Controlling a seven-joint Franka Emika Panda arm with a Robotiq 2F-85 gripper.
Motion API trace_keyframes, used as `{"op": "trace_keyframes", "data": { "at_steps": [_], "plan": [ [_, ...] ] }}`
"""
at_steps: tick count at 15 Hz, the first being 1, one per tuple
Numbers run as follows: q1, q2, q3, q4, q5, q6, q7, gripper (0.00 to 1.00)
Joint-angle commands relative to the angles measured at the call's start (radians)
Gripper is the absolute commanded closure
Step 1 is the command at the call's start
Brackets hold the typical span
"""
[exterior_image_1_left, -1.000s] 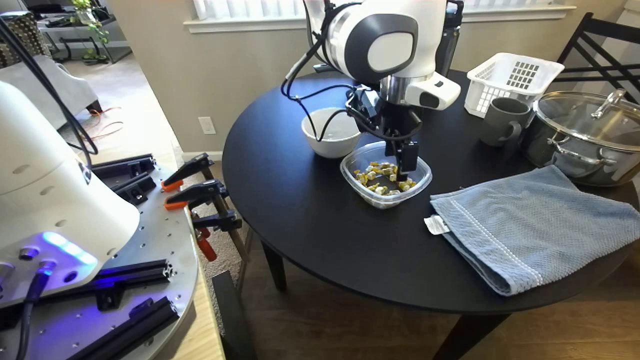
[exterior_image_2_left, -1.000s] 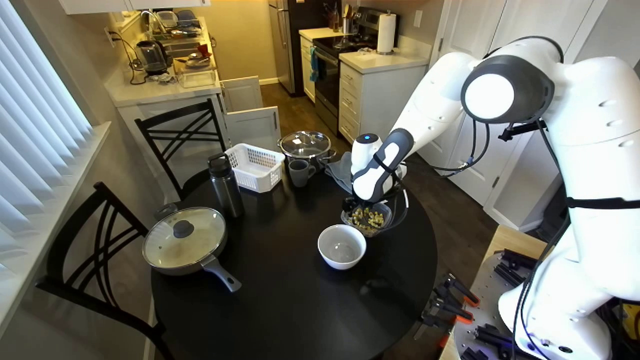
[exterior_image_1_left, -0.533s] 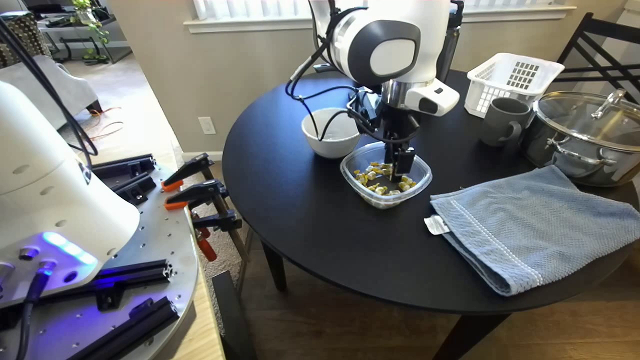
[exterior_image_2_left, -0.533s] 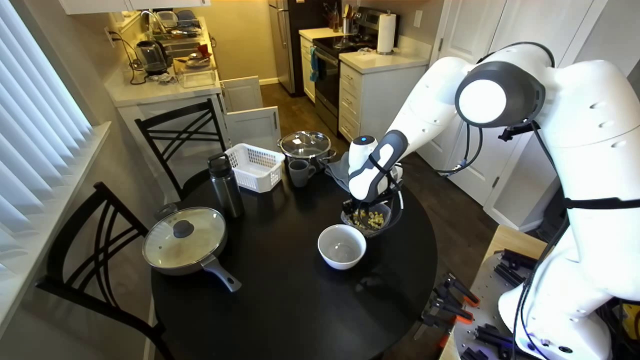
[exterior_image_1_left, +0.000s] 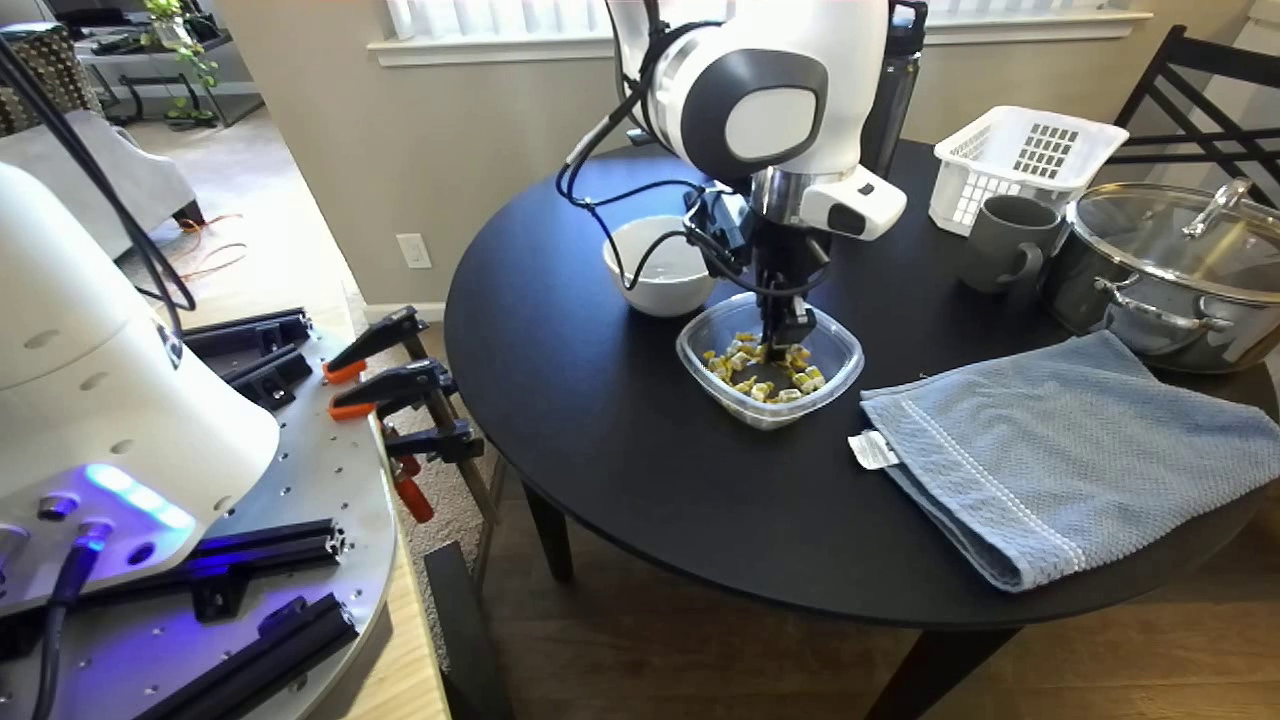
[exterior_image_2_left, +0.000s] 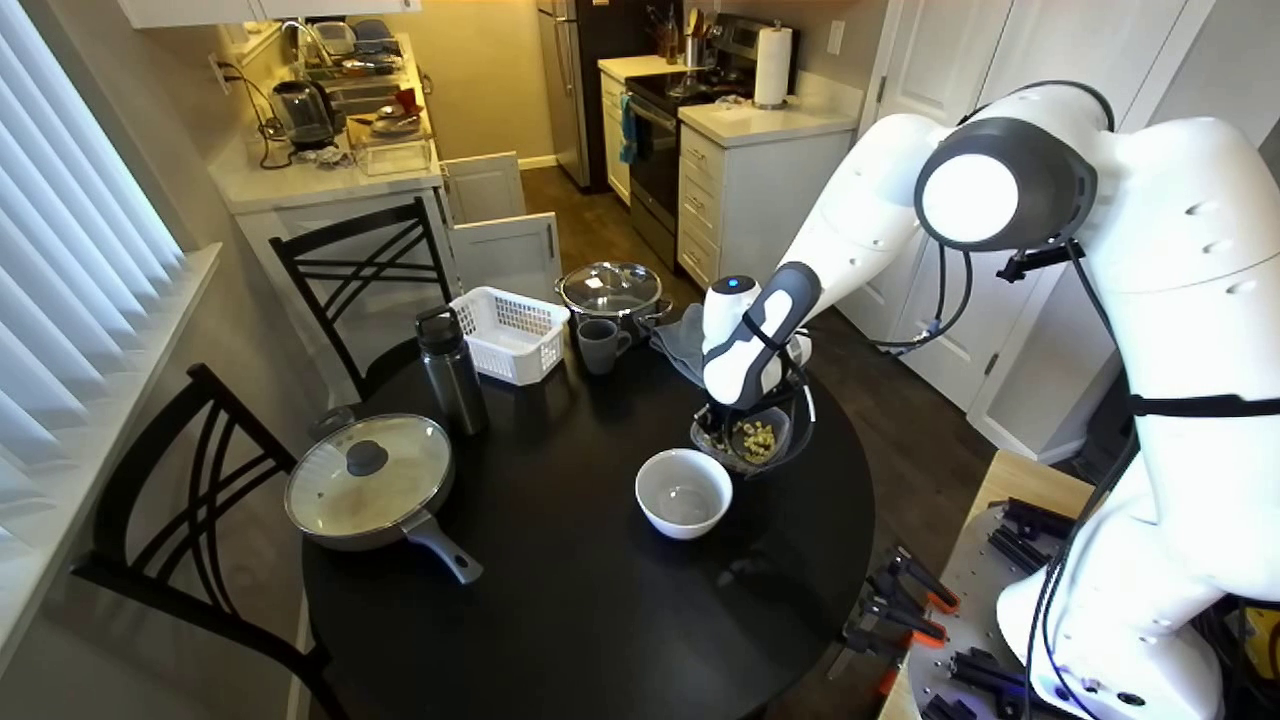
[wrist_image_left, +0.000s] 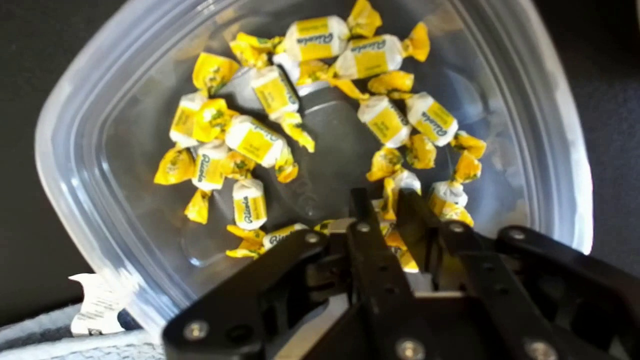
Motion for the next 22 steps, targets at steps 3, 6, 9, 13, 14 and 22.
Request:
{"op": "trace_keyframes", "data": {
  "at_steps": [3, 6, 9, 13, 14, 22],
  "plan": [
    [-0.012, -0.082, 0.012, -0.104, 0.028, 0.026, -0.082, 1.00],
    [0.002, -0.163, 0.001, -0.153, 0.017, 0.008, -0.087, 1.00],
    [0.024, -0.280, -0.018, -0.209, -0.005, -0.014, -0.083, 1.00],
    [0.000, -0.415, 0.050, -0.259, 0.031, -0.057, -0.171, 1.00],
    [-0.007, -0.442, 0.089, -0.270, 0.060, -0.068, -0.221, 1.00],
    [0.058, -0.498, 0.200, -0.304, 0.119, -0.177, -0.369, 1.00]
  ]
}}
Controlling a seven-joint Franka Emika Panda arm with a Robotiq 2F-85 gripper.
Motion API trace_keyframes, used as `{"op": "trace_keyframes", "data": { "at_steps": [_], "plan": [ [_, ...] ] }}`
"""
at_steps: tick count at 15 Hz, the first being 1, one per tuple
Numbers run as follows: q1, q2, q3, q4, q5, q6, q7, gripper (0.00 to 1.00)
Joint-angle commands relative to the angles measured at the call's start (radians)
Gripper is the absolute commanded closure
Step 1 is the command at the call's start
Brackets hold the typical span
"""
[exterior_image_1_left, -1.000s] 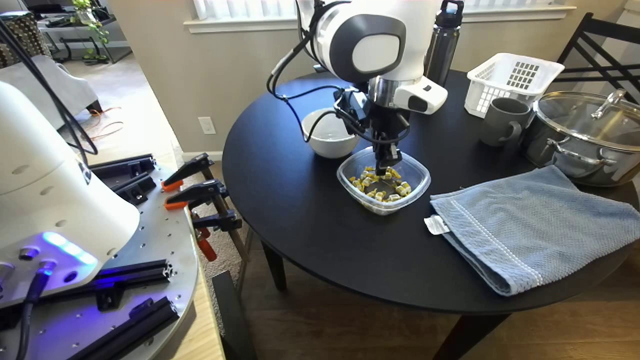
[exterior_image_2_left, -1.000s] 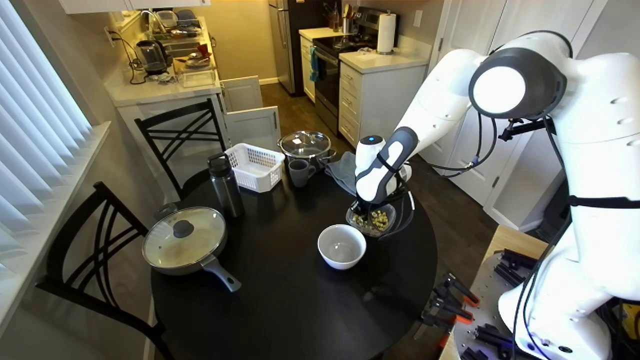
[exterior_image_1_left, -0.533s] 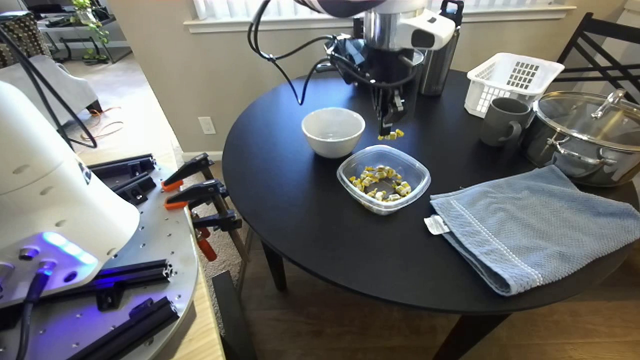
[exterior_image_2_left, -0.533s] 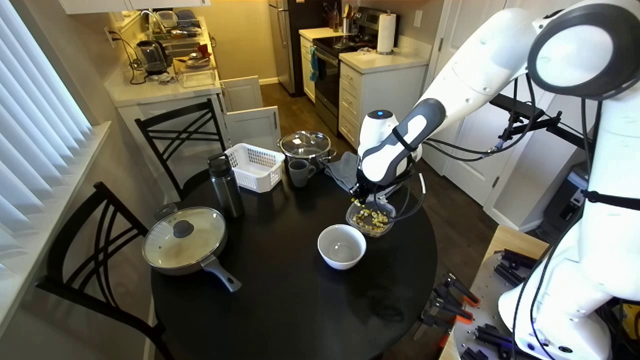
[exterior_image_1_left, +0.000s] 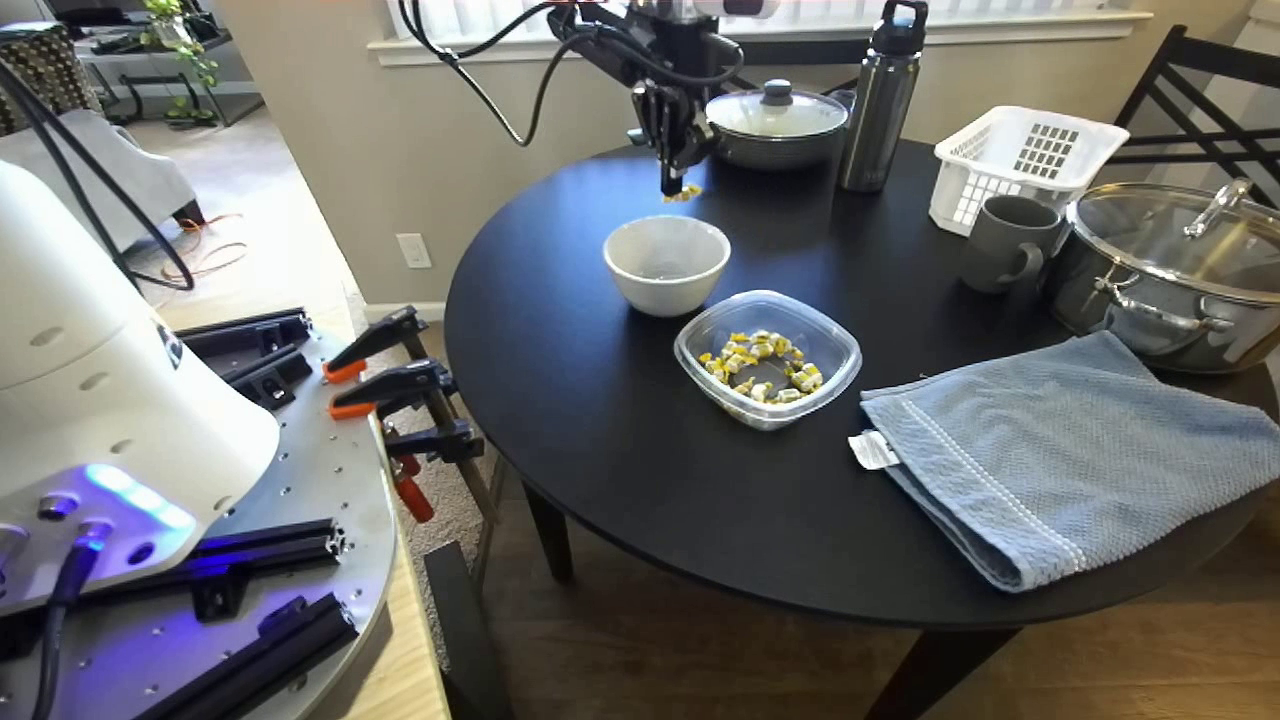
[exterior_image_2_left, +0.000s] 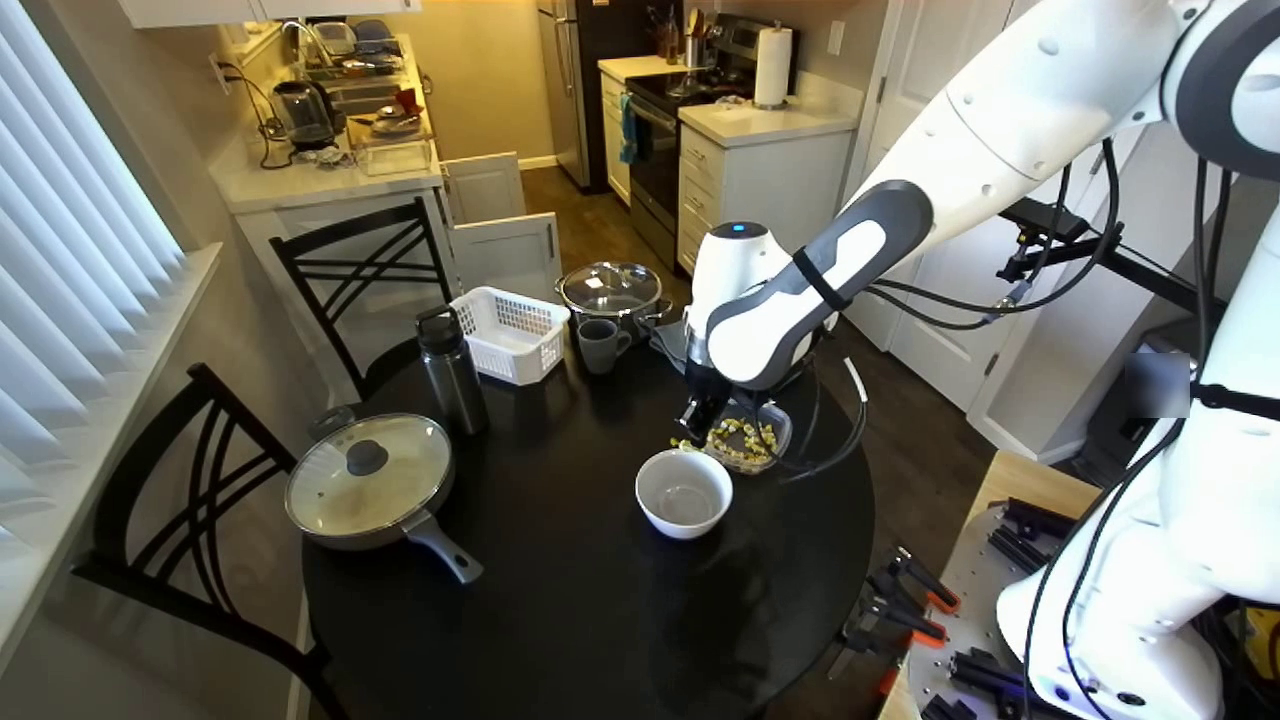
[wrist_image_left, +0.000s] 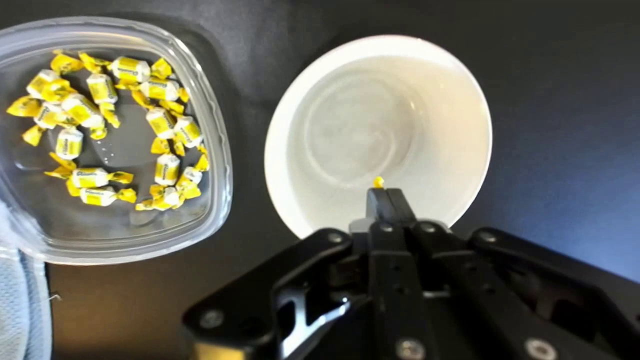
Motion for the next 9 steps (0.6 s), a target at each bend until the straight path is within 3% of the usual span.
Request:
{"op": "trace_keyframes", "data": {
  "at_steps": [1, 2, 5, 9],
  "plan": [
    [0.013, -0.028, 0.000, -0.027, 0.016, -0.049, -0.053, 0.74],
    [0.020, -0.029, -0.009, -0.030, -0.004, -0.050, -0.037, 0.73],
    [0.022, -0.036, -0.031, -0.032, -0.026, -0.045, -0.010, 0.55],
    [0.024, -0.037, -0.148, -0.037, -0.209, -0.009, 0.146, 0.31]
  ]
}}
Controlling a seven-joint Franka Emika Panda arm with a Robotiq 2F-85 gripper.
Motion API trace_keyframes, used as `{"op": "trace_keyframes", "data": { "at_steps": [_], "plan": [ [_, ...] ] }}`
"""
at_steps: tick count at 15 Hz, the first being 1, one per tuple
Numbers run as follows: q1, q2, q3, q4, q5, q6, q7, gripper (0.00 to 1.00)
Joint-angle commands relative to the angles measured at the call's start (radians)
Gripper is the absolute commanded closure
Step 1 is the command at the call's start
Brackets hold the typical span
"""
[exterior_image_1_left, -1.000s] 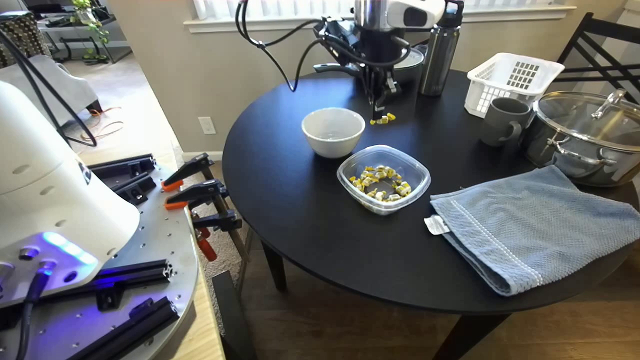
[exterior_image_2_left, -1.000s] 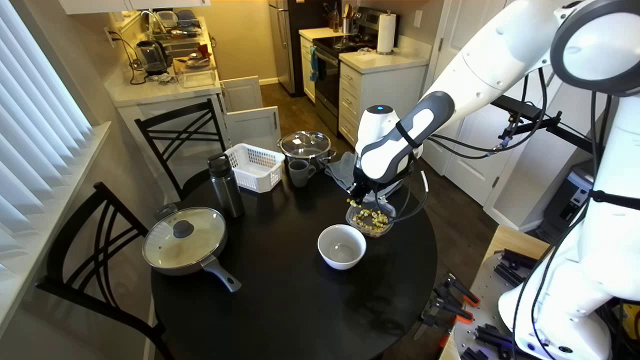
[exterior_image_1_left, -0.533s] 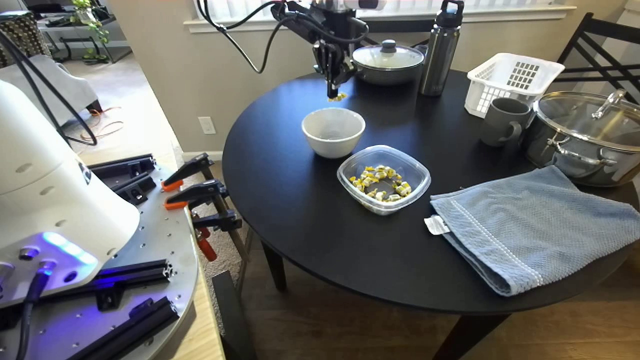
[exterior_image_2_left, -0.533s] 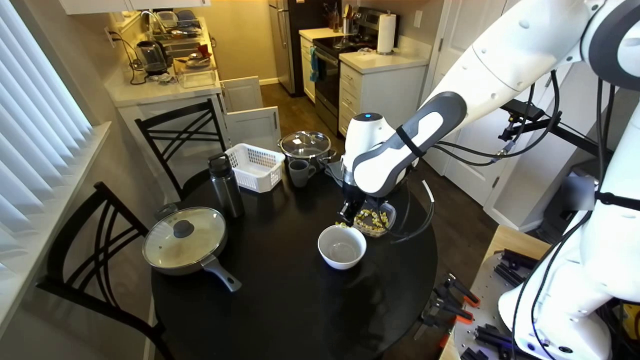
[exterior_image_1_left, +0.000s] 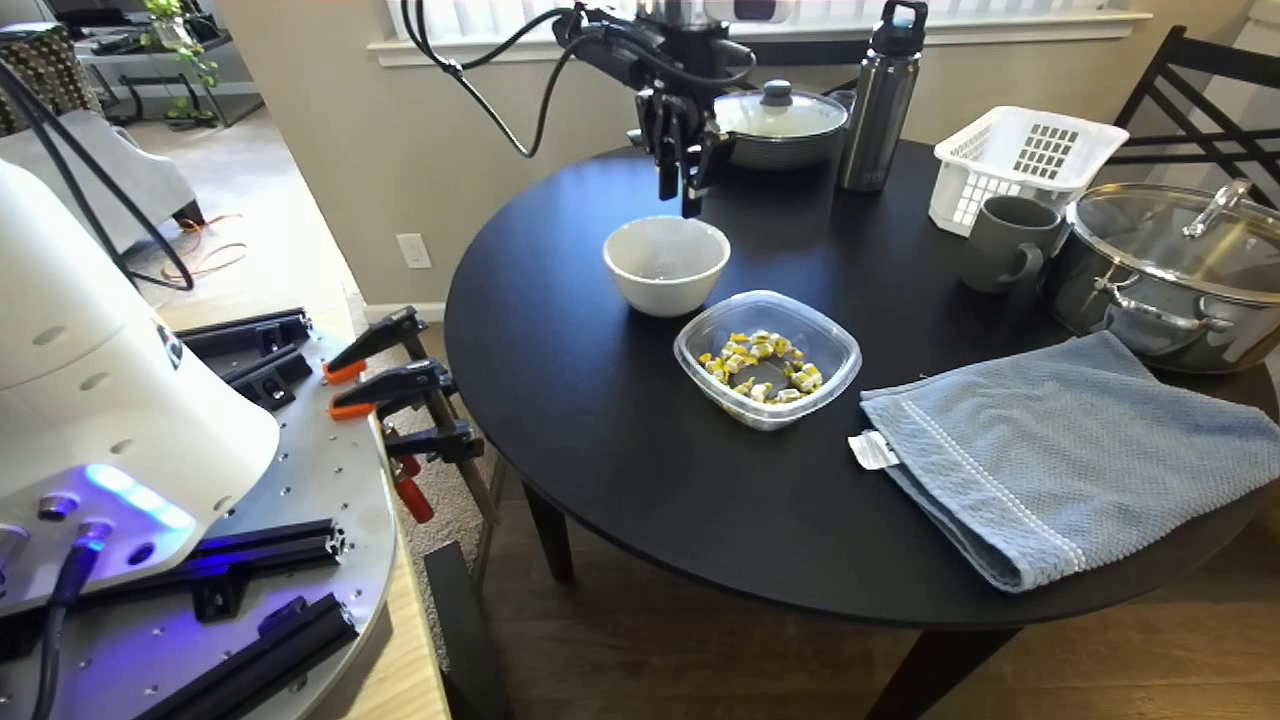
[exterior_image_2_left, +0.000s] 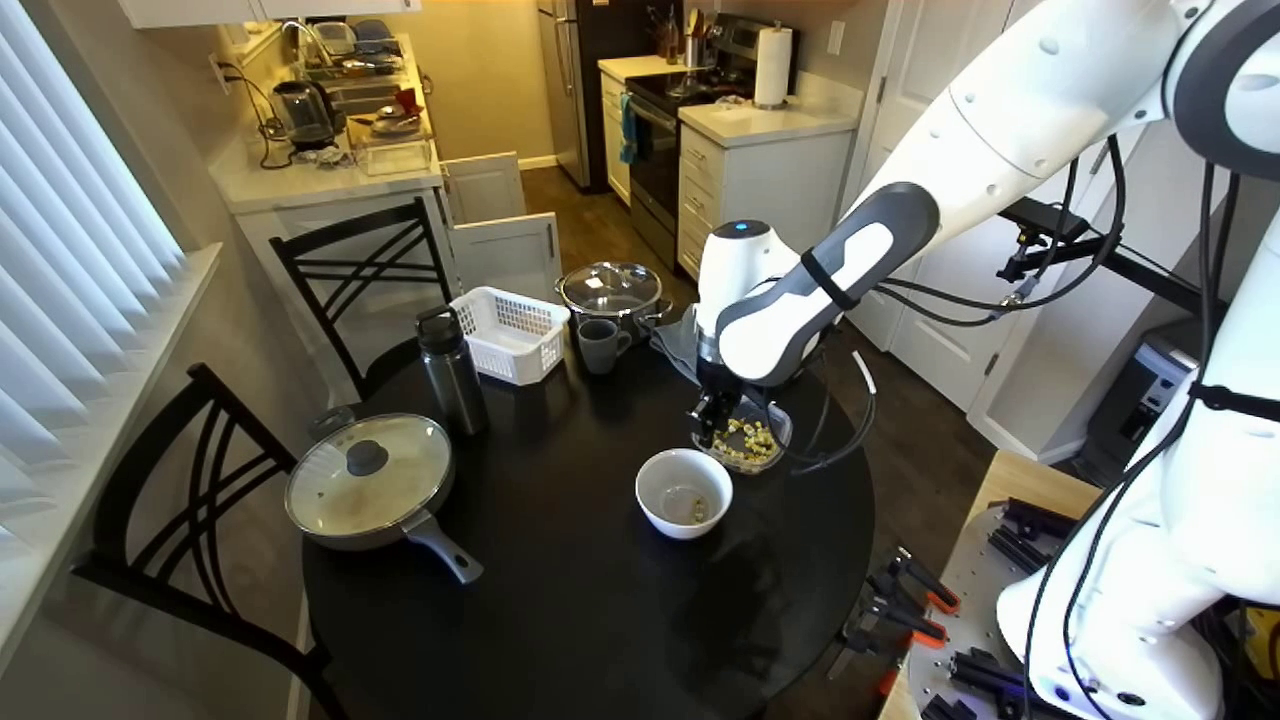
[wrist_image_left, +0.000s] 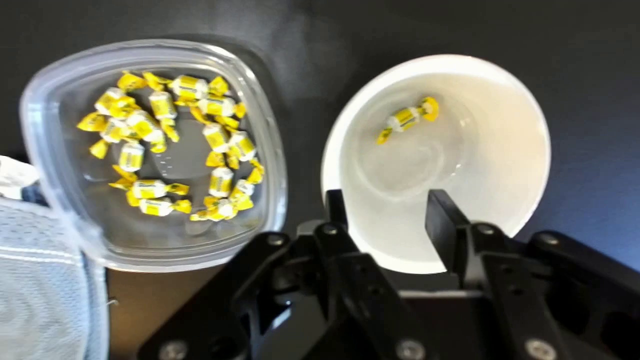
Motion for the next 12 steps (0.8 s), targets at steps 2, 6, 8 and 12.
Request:
{"op": "trace_keyframes", "data": {
  "at_steps": [2, 6, 8, 12],
  "plan": [
    [0.001, -0.004, -0.144, -0.021, -0.230, 0.028, 0.203, 0.17],
    [-0.003, 0.090, -0.215, 0.003, -0.321, 0.076, 0.307, 0.00],
    [0.008, 0.153, -0.240, 0.011, -0.328, 0.126, 0.341, 0.00],
    [0.028, 0.270, -0.271, 0.031, -0.286, 0.216, 0.355, 0.00]
  ]
}}
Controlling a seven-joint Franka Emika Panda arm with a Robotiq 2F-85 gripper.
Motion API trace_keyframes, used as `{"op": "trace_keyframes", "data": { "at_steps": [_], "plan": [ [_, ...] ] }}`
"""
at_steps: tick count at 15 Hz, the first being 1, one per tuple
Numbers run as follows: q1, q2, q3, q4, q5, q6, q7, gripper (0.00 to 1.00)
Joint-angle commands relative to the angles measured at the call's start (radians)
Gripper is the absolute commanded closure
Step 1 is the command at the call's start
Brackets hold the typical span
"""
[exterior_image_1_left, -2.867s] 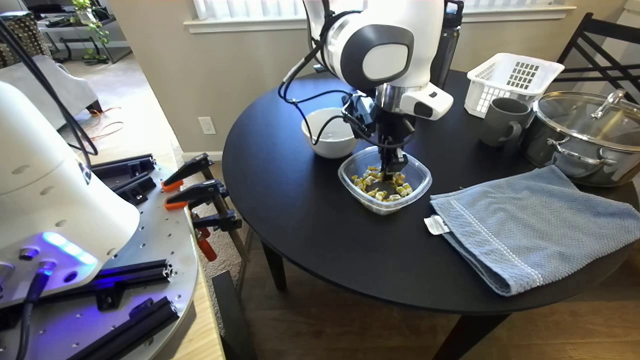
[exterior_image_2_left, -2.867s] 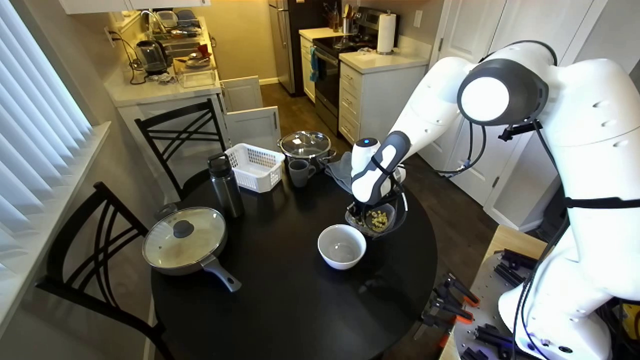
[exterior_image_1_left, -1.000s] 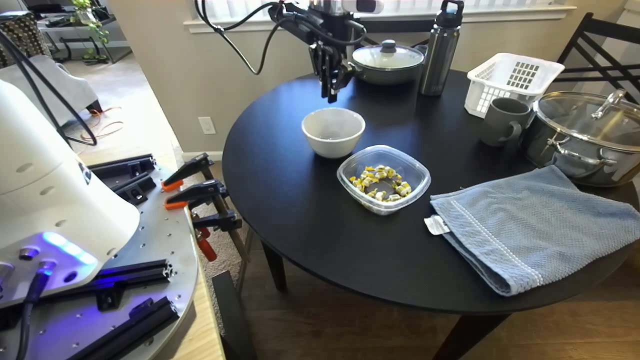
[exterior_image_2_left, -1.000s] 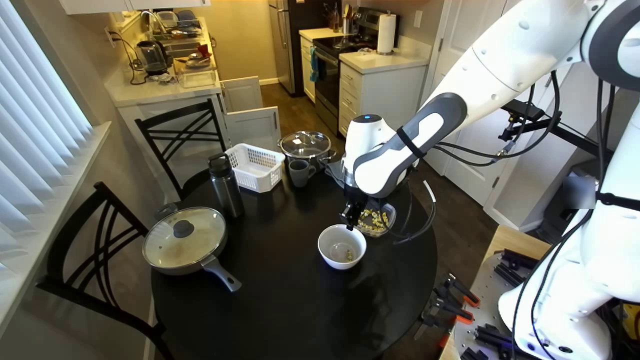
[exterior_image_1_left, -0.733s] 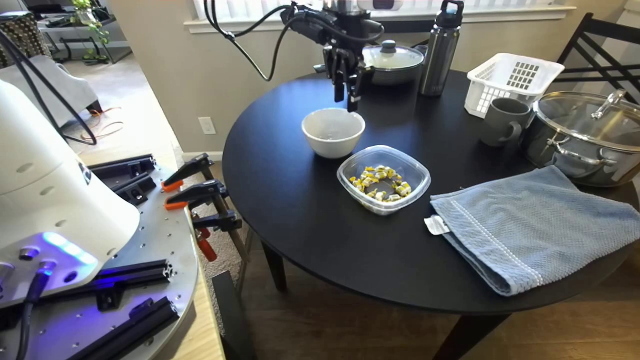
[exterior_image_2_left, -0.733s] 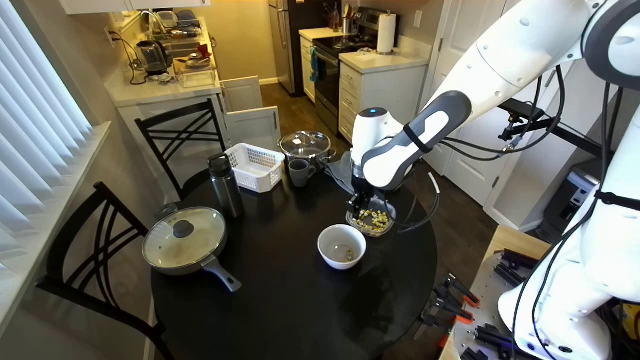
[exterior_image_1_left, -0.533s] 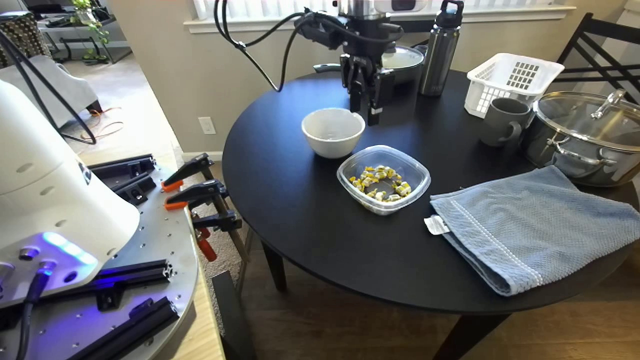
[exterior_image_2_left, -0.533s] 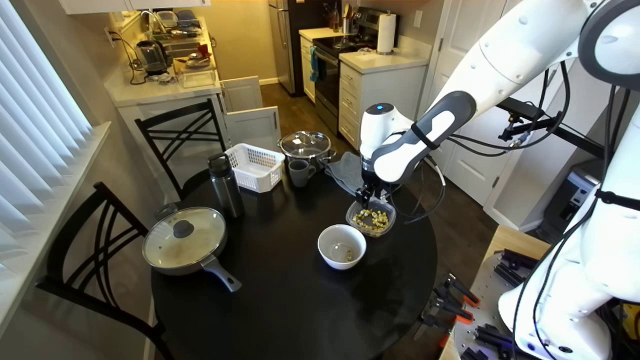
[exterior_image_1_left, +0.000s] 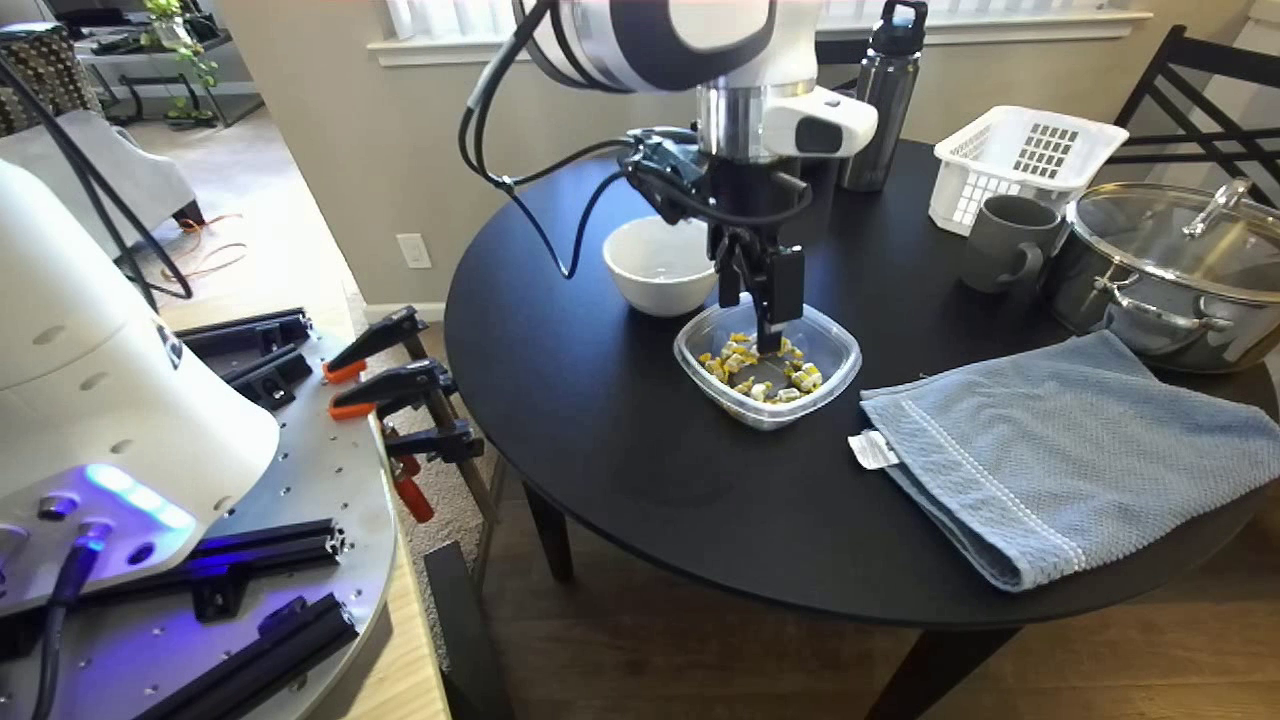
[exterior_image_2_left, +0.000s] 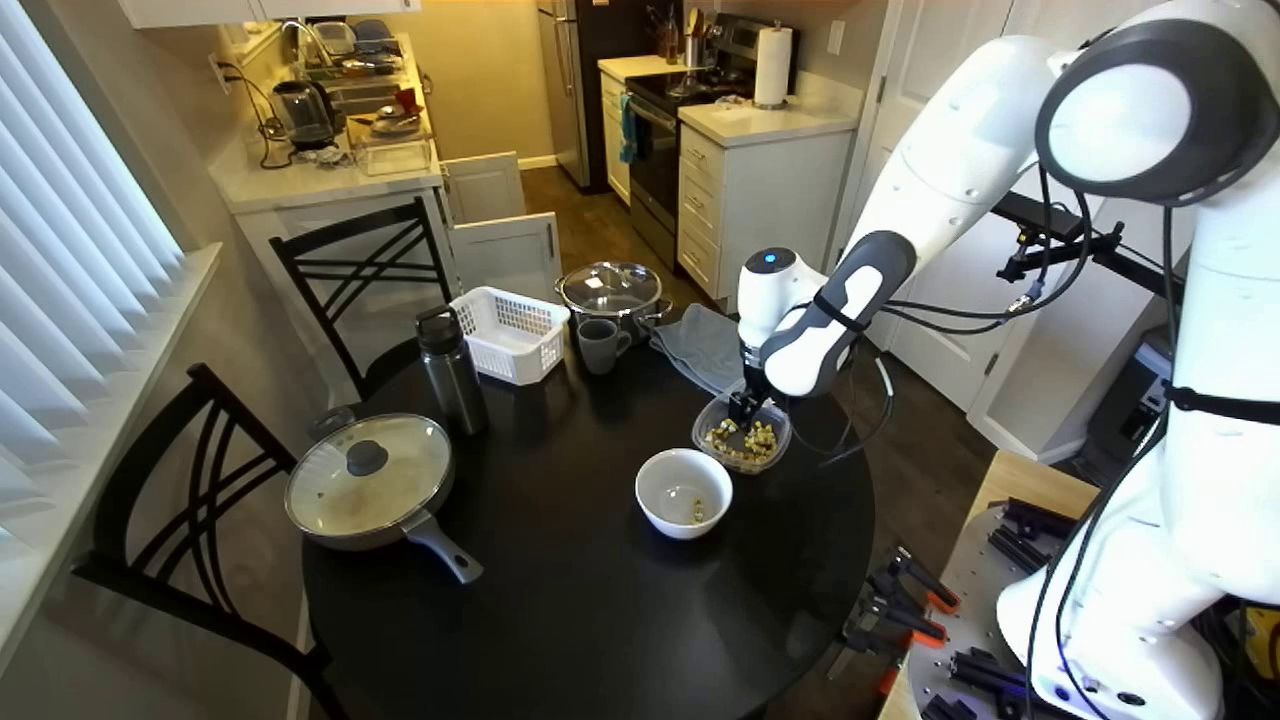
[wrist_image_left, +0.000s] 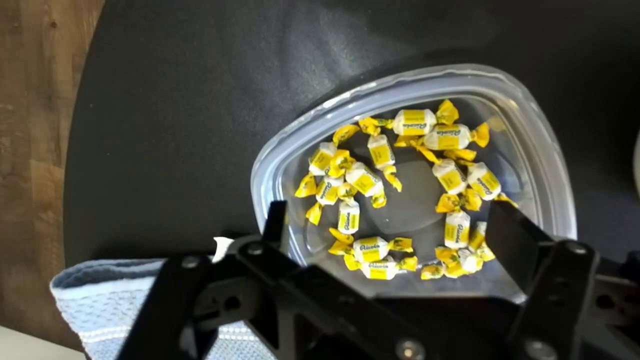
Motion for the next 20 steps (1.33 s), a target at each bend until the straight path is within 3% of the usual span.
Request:
{"op": "trace_keyframes", "data": {
  "at_steps": [1, 9, 10, 20],
  "plan": [
    [0.027, 0.106, -0.031, 0.033, 0.026, 0.073, 0.034, 0.00],
    [0.001, 0.208, 0.024, 0.088, 0.156, 0.072, -0.027, 0.06],
    [-0.005, 0.218, 0.030, 0.095, 0.170, 0.070, -0.031, 0.27],
    [-0.019, 0.238, 0.046, 0.123, 0.223, 0.061, -0.050, 0.92]
  ]
}}
